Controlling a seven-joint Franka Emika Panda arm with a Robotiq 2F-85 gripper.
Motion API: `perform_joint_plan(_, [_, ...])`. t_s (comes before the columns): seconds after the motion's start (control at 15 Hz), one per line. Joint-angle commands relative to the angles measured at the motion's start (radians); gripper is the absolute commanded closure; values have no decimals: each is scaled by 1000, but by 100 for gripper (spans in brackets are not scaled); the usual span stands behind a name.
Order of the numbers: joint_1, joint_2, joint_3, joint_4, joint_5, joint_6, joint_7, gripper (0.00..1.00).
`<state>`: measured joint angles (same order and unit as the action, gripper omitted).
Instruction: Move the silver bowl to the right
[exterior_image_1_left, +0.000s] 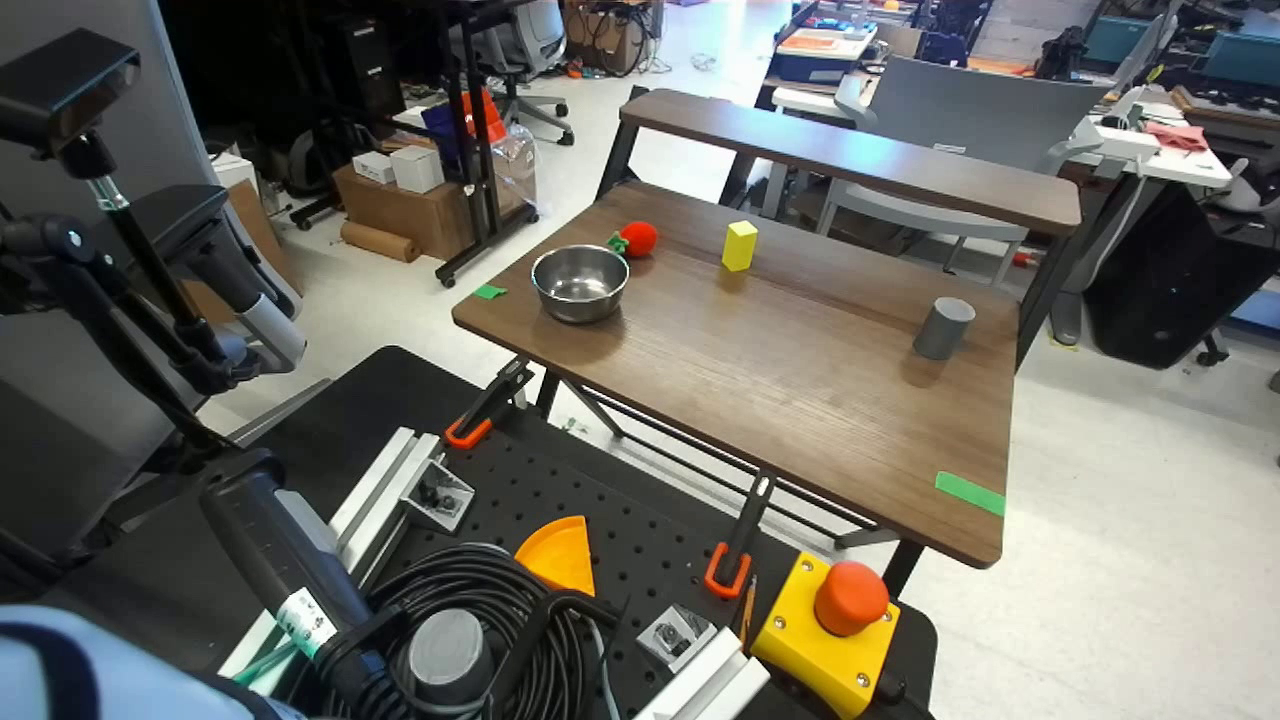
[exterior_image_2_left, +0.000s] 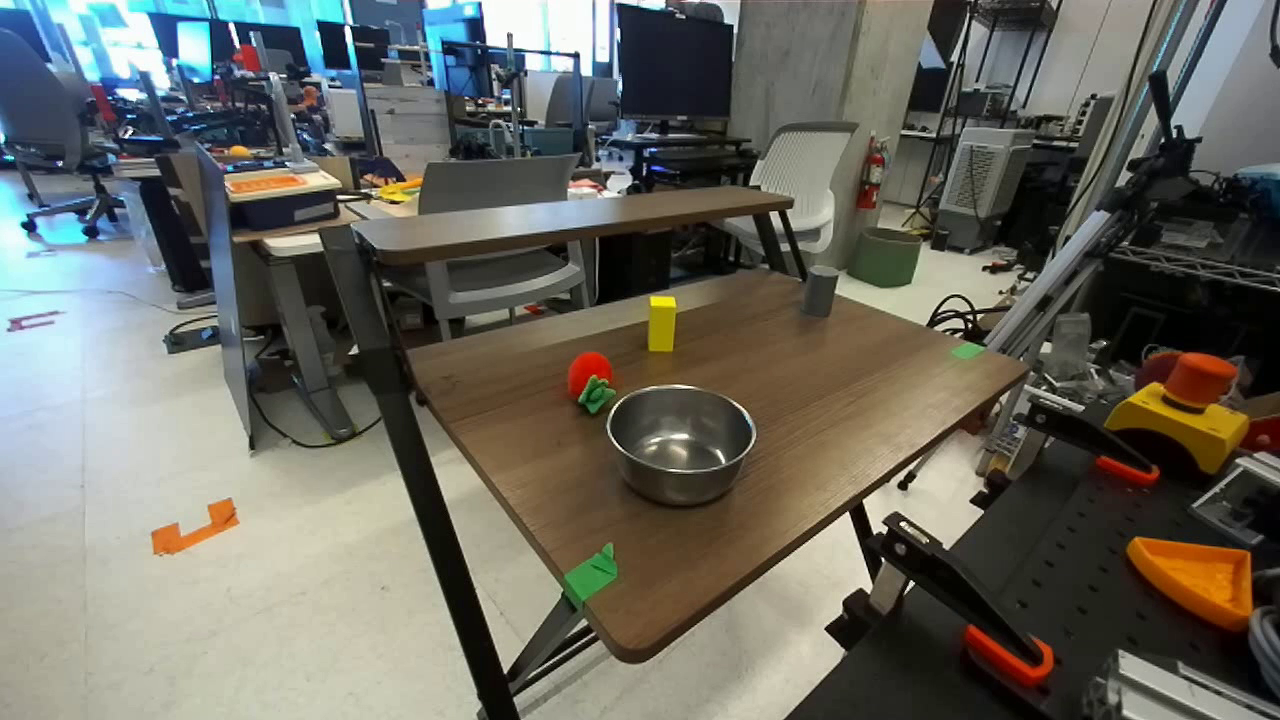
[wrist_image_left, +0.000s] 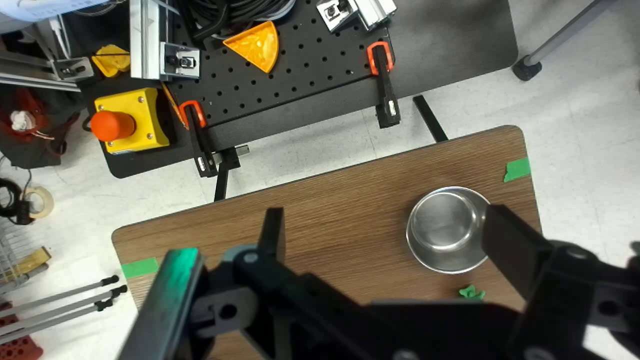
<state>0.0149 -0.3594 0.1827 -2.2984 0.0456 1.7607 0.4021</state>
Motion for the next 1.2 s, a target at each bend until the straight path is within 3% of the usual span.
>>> perform_joint_plan(0.0, [12, 1, -11, 1, -4, -2, 3, 0])
perform_joint_plan(0.27, [8, 63, -15, -11, -6, 56, -7, 0])
perform_joint_plan(0.67, [15, 283, -17, -50, -44, 305, -14, 0])
perform_joint_plan(1.13, [68, 599, -53, 95, -195, 501, 69, 0])
